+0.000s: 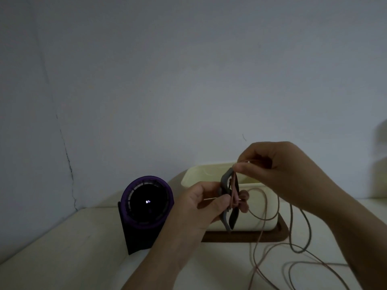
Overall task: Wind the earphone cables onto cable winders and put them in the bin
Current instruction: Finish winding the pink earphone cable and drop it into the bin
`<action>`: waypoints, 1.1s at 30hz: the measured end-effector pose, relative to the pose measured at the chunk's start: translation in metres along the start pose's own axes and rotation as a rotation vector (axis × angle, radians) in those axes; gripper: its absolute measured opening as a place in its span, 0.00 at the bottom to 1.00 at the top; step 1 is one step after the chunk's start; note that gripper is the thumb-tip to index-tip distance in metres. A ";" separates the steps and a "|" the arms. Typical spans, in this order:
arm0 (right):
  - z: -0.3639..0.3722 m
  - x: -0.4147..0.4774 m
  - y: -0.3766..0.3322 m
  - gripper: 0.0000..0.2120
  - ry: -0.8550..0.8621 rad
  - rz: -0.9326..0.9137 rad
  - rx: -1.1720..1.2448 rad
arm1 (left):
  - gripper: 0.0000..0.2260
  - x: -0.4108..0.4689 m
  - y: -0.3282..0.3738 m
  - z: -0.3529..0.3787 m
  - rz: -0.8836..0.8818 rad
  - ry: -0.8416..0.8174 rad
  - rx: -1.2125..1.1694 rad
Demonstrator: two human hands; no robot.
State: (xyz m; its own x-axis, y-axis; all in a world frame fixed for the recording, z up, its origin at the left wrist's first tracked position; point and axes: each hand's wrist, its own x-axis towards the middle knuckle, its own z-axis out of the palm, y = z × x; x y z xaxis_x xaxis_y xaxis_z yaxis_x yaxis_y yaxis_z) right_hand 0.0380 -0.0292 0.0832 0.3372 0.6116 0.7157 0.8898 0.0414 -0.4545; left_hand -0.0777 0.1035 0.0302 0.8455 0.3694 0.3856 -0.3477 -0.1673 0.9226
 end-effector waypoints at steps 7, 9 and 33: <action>0.006 0.003 0.018 0.16 0.005 0.082 0.206 | 0.14 -0.001 0.003 0.002 0.032 -0.105 -0.035; 0.008 0.004 0.021 0.14 -0.013 0.109 0.293 | 0.14 -0.001 0.004 0.000 0.034 -0.115 -0.027; 0.066 -0.005 0.027 0.14 -0.255 0.188 0.187 | 0.16 0.003 0.014 -0.012 -0.012 0.161 -0.435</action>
State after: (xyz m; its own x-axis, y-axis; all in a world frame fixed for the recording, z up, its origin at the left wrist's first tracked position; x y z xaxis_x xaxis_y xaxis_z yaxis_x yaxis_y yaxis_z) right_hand 0.0400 0.0205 0.0326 0.3811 0.7984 0.4662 0.7398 0.0391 -0.6716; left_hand -0.0849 0.1132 0.0443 0.7886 0.5122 0.3402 -0.5050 0.2240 0.8335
